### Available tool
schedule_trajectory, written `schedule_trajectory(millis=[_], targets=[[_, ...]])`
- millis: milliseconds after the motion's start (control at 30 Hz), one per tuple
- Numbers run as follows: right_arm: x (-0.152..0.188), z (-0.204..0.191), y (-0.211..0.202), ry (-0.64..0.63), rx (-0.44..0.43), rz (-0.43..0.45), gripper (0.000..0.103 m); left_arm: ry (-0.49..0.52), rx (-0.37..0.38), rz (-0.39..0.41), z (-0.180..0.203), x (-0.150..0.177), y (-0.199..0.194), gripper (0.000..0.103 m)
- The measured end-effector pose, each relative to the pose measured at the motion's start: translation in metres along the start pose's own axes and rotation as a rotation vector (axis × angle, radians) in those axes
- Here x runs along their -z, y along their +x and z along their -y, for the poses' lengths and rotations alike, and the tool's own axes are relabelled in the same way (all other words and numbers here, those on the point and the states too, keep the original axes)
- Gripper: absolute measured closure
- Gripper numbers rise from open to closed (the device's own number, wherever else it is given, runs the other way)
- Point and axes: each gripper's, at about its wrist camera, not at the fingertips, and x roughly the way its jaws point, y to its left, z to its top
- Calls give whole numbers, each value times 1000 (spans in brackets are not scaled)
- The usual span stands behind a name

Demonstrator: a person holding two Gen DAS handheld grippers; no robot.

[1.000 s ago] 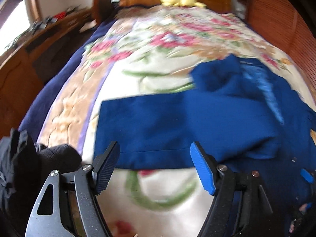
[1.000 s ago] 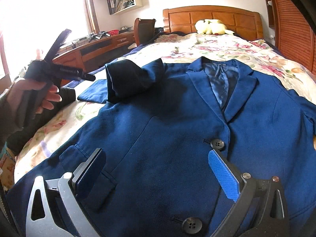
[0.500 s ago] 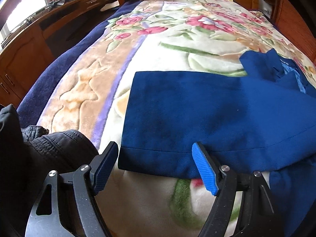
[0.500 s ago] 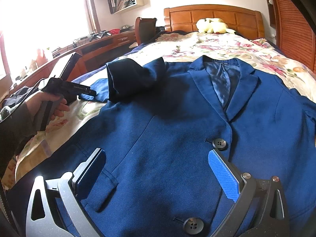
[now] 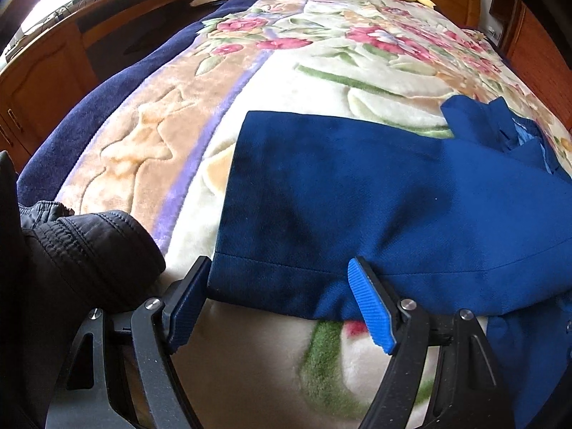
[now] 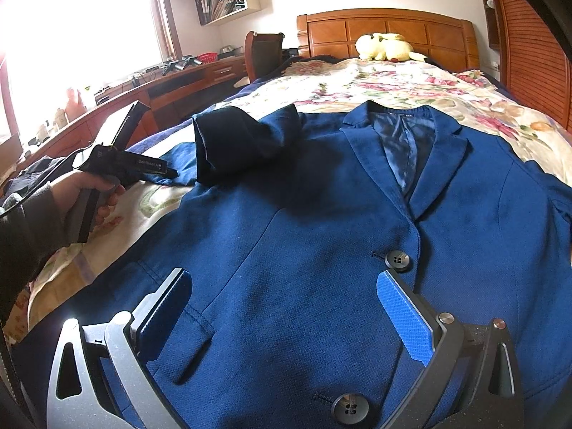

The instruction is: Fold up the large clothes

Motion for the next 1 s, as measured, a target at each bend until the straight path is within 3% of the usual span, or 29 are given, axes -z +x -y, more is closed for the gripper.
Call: schedule_trajectory(millis=[67, 100, 167, 200, 300, 433, 600, 1000], targets=[[0, 0, 0, 0, 0, 0, 0, 19, 6, 2, 3, 0, -2, 33], [0, 0, 0, 0, 0, 0, 0, 31, 37, 1, 6, 0, -4, 48], [0, 0, 0, 0, 0, 1, 0, 38, 56, 2, 11, 0, -10, 66], [0, 0, 0, 0, 0, 2, 0, 49, 57, 7, 15, -1, -13, 80], [-1, -1, 0, -2, 2, 4, 0, 114, 41, 70, 38, -1, -35, 90], [-1, -3, -5, -8, 14, 17, 0, 183, 69, 167, 73, -3, -77, 91], [4, 12, -24, 27, 25, 25, 0, 252, 171, 265, 119, -2, -137, 91], [18, 68, -103, 88, 206, 101, 0, 437, 470, 363, 244, 35, -241, 91]])
